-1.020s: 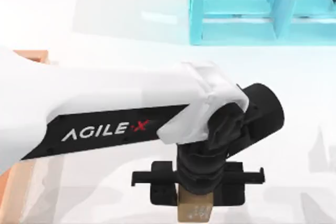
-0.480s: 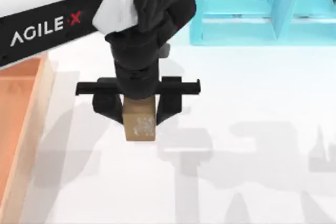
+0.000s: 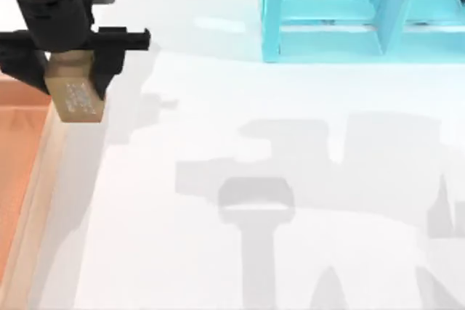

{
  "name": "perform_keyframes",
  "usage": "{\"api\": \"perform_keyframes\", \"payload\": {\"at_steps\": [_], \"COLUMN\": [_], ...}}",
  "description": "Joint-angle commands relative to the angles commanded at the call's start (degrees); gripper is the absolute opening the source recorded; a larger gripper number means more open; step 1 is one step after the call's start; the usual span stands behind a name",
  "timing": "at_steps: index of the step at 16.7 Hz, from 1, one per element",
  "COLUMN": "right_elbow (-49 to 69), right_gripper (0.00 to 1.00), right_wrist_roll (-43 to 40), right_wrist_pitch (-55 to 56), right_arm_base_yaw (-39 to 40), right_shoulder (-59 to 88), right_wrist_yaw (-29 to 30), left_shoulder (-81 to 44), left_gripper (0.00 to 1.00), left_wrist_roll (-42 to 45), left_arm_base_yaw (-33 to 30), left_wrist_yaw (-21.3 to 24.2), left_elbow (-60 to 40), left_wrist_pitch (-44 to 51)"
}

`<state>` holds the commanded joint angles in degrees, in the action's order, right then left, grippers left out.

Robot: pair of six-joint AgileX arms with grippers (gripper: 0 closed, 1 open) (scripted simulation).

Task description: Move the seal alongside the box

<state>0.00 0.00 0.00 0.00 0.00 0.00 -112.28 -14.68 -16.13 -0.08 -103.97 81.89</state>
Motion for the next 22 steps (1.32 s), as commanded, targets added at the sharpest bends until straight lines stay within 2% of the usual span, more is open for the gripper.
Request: {"api": "perform_keyframes", "payload": {"at_steps": [7,15,20,22], "right_elbow": [0.0,0.0,0.0,0.0], "right_gripper": [1.0,1.0,1.0,1.0], "right_wrist_roll": [0.0,0.0,0.0,0.0], "right_wrist_pitch": [0.0,0.0,0.0,0.0], "right_arm_base_yaw": [0.0,0.0,0.0,0.0], "right_shoulder": [0.0,0.0,0.0,0.0], "right_wrist_yaw": [0.0,0.0,0.0,0.0], "left_shoulder": [0.07,-0.21,-0.16,-0.16], "left_gripper": [0.0,0.0,0.0,0.15], "left_wrist_roll": [1.76,1.88,1.93,1.93], "left_arm_base_yaw": [1.48,1.86,1.89,1.89], "left_wrist_yaw": [-0.07,-0.04,0.03,0.03], "left_elbow": [-0.61,12.12,13.52,13.52], "left_wrist_pitch": [0.47,-12.5,-13.9,-13.9]}}
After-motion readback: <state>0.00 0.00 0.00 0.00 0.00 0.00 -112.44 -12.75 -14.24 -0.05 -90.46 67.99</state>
